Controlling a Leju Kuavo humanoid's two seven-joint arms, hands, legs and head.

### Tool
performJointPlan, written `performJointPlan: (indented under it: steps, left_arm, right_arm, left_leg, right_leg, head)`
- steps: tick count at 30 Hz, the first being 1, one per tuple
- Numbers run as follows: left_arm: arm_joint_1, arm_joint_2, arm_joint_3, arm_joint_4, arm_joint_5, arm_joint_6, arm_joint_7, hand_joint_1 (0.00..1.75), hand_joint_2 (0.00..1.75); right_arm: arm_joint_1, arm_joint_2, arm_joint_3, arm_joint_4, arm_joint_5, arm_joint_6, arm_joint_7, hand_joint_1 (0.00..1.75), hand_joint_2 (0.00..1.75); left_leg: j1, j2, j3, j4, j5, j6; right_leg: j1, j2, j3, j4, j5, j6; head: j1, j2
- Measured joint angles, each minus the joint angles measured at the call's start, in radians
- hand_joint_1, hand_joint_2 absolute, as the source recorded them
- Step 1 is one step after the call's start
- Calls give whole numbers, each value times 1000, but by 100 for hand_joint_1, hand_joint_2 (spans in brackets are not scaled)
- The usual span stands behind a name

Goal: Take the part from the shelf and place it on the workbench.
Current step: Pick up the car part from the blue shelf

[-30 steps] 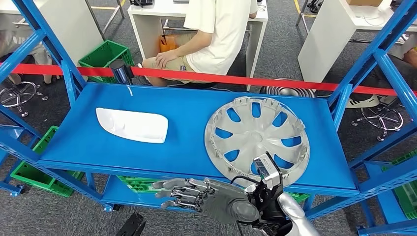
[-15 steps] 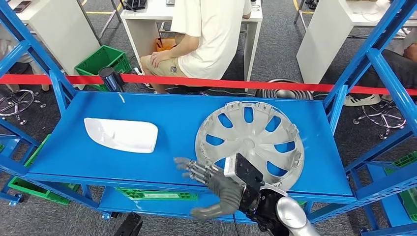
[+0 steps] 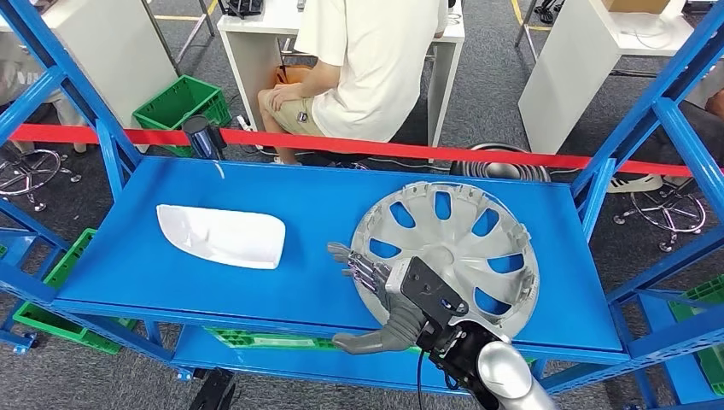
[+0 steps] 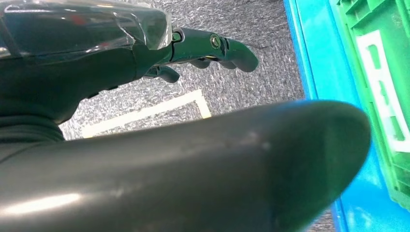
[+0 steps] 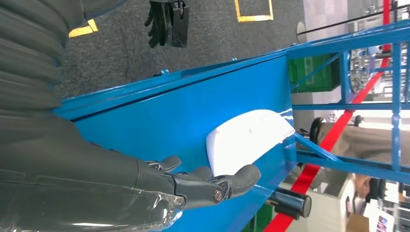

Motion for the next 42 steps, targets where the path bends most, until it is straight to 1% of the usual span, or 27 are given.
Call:
performJointPlan:
  steps: [1,2,6,8,10,11,12,13,15,16,18,21,23,25,26,27,28,30,31,32,33,36,37,38,40,41,42]
  left_arm:
    - [0,-1,3,1,0,0,0,0,0]
    - [0,-1,5,2,0,1,1,0,0]
    - [0,-5,12,7,8,1,4,0,0]
    - [0,-7,20,9,19,1,7,0,0]
    - [3,-9,28,13,27,2,7,0,0]
    - [6,-11,30,15,30,2,7,0,0]
    - [8,-13,31,17,33,2,7,0,0]
    - [9,-15,31,18,35,0,6,0,0]
    - [10,-17,32,20,38,-10,5,0,0]
    - [9,-17,33,20,38,-18,6,0,0]
    - [8,-17,34,22,40,-33,10,0,0]
    - [8,-20,41,28,53,-51,22,0,0]
    - [8,-25,47,30,60,-62,29,0,0]
    - [8,-30,50,33,63,-67,32,0,0]
    - [9,-32,51,35,62,-68,32,0,0]
    - [9,-34,51,36,62,-68,32,0,0]
    - [10,-37,51,38,60,-66,32,0,0]
    - [9,-40,51,39,59,-63,32,0,0]
    - [8,-40,51,40,58,-62,32,0,0]
    - [8,-40,51,41,57,-61,33,0,0]
    - [7,-40,51,41,56,-61,33,0,0]
    - [8,-40,51,43,54,-61,35,0,0]
    - [8,-40,51,44,55,-60,36,0,0]
    - [8,-41,51,44,57,-60,37,0,0]
    - [8,-42,51,44,60,-58,38,0,0]
    - [8,-43,51,44,60,-55,38,0,0]
    - [9,-44,51,44,60,-53,37,0,0]
  right_arm:
    - [0,0,0,-1,1,0,0,0,175]
    - [1,0,-1,-3,2,0,0,0,175]
    - [1,2,-2,-6,14,-4,1,0,175]
    - [-3,2,-1,-8,53,-18,2,0,175]
    - [-9,1,0,-7,124,-45,3,0,175]
    - [-12,0,1,-7,165,-62,5,0,175]
    - [-17,-2,3,-6,211,-81,6,0,175]
    - [-23,-3,4,-6,264,-103,8,0,175]
    - [-39,-7,9,-6,380,-153,9,0,175]
    - [-48,-8,13,-6,438,-179,9,0,175]
    - [-60,-11,23,-5,543,-228,6,0,175]
    - [-66,-16,39,-5,626,-267,3,0,175]
    - [-72,-22,47,-4,636,-273,3,0,175]
    - [-75,-29,53,-2,640,-275,4,0,175]
    - [-75,-32,55,0,641,-276,6,0,175]
    - [-74,-35,58,2,643,-276,8,0,175]
    - [-75,-37,61,3,644,-276,11,0,175]
    - [-76,-41,66,5,646,-277,15,0,175]
    - [-78,-41,69,5,646,-278,16,0,175]
    - [-79,-42,71,5,647,-279,18,0,175]
    - [-80,-43,73,5,647,-280,20,0,175]
    - [-81,-44,78,5,651,-281,24,0,175]
    - [-81,-45,79,5,651,-281,24,0,175]
    - [-82,-45,80,5,652,-281,24,0,175]
    - [-83,-45,82,5,652,-281,25,0,175]
    - [-83,-46,83,5,652,-281,26,0,175]
    - [-83,-47,84,5,652,-281,27,0,175]
  left_leg:
    - [-1,0,0,5,-5,-7]
    - [-2,0,-1,9,-8,-12]
    - [5,1,-9,28,-26,-29]
    - [8,3,-52,119,-77,-37]
    - [8,3,-123,261,-135,-42]
    - [8,3,-149,308,-145,-41]
    - [8,3,-157,315,-135,-37]
    - [7,3,-144,280,-107,-30]
    - [-1,4,-81,142,-36,-4]
    - [-6,6,-54,84,-16,8]
    - [-16,9,-33,37,-8,24]
    - [-14,13,-23,13,11,30]
    - [-8,15,-17,-7,26,31]
    - [-8,16,-23,-8,29,31]
    - [-8,16,-26,-8,30,30]
    - [-7,15,-27,-8,30,28]
    - [-6,15,-28,-7,31,25]
    - [-2,14,-30,3,28,14]
    - [-2,13,-34,12,25,6]
    - [-4,12,-39,20,22,-2]
    - [-5,12,-43,26,20,-8]
    - [1,11,-50,33,19,-23]
    - [4,10,-56,53,2,-27]
    - [6,10,-70,92,-26,-32]
    - [7,10,-122,228,-103,-39]
    - [7,10,-148,292,-128,-39]
    - [7,10,-162,329,-136,-38]
  right_leg:
    - [0,-2,26,-51,18,0]
    - [2,-2,39,-76,25,-6]
    - [3,1,42,-79,25,-35]
    - [2,1,45,-80,24,-45]
    - [8,1,46,-80,22,-51]
    - [12,2,46,-79,21,-52]
    - [16,2,47,-79,21,-52]
    - [20,4,49,-79,20,-53]
    - [26,6,53,-80,19,-53]
    - [29,6,53,-80,19,-53]
    - [29,5,50,-81,21,-50]
    - [30,2,43,-73,16,-41]
    - [29,1,10,-3,-23,-42]
    - [22,1,-50,131,-78,-41]
    - [18,1,-75,186,-95,-36]
    - [12,1,-82,208,-98,-26]
    - [7,0,-69,186,-86,-13]
    - [-5,-3,6,48,-41,13]
    - [-7,-2,40,-15,-24,17]
    - [-8,-2,60,-53,-15,12]
    - [-6,0,65,-65,-14,2]
    - [-3,2,61,-61,-6,-24]
    - [-4,1,61,-62,-1,-30]
    - [-5,1,60,-62,2,-35]
    - [-1,1,56,-62,4,-41]
    - [3,1,53,-62,4,-43]
    - [6,1,51,-62,5,-44]
  head:
    - [0,0]
    - [-1,0]
    - [-1,0]
    - [-2,0]
    - [-2,0]
    - [-2,0]
    - [-2,0]
    - [-2,0]
    - [-1,0]
    - [0,0]
    - [-1,0]
    - [-3,0]
    - [-1,0]
    - [0,0]
    - [0,0]
    - [0,0]
    - [0,0]
    - [0,0]
    - [0,0]
    - [0,0]
    - [-1,0]
    - [-2,0]
    - [-2,0]
    - [-2,0]
    - [-3,0]
    - [-3,0]
    - [-3,0]
